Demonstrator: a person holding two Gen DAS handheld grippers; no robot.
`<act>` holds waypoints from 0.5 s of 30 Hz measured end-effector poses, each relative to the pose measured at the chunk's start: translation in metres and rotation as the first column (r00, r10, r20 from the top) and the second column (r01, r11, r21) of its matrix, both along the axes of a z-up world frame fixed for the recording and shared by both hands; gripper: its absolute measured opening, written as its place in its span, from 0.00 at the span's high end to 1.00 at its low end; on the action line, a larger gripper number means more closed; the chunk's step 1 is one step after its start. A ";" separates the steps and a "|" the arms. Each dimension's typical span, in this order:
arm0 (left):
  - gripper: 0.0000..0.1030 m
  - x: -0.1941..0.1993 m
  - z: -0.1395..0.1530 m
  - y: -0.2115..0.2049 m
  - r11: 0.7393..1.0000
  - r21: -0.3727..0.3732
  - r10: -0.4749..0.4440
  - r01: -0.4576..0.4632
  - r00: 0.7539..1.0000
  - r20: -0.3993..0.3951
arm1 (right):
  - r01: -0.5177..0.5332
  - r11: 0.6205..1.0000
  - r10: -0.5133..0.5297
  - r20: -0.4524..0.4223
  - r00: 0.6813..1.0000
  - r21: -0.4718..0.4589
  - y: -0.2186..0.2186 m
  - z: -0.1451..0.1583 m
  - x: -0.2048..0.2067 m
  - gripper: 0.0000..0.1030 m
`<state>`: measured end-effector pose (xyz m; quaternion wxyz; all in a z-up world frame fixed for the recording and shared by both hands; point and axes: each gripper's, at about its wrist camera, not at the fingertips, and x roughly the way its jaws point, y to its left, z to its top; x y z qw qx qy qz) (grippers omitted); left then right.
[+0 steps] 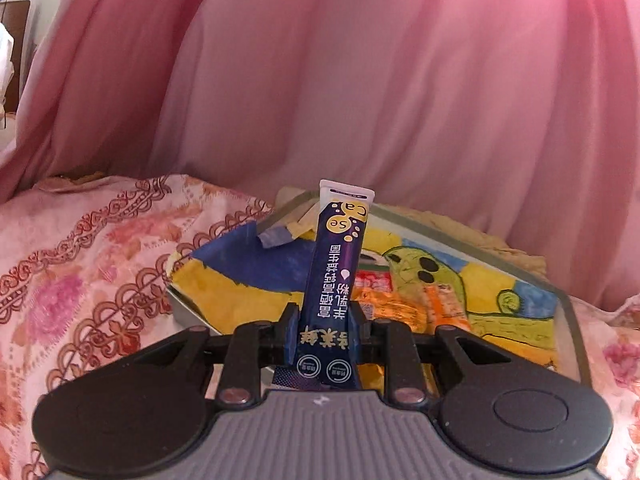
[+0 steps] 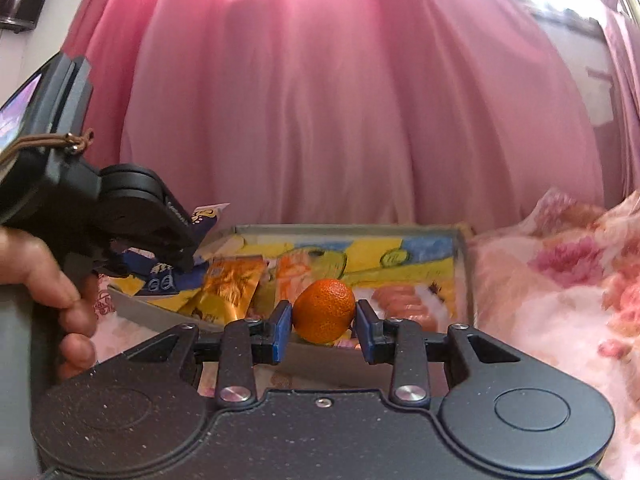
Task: Organize snacks
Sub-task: 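Lift the orange and blue stick toward the grey tray, then open both tools to drop the orange and blue stick into the tray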
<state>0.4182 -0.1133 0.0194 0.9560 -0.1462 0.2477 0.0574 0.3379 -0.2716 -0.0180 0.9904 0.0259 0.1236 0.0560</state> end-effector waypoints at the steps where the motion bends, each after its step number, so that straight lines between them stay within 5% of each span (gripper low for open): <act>1: 0.74 0.002 -0.002 0.001 1.000 0.001 0.002 -0.002 1.000 -0.001 | -0.001 1.000 0.001 -0.002 1.000 -0.001 0.001 -0.001 0.001 0.65; 15: 0.73 0.015 -0.015 -0.004 0.999 0.045 -0.015 0.015 1.000 -0.006 | 0.004 1.000 -0.004 -0.026 1.000 0.015 0.003 -0.008 0.016 0.65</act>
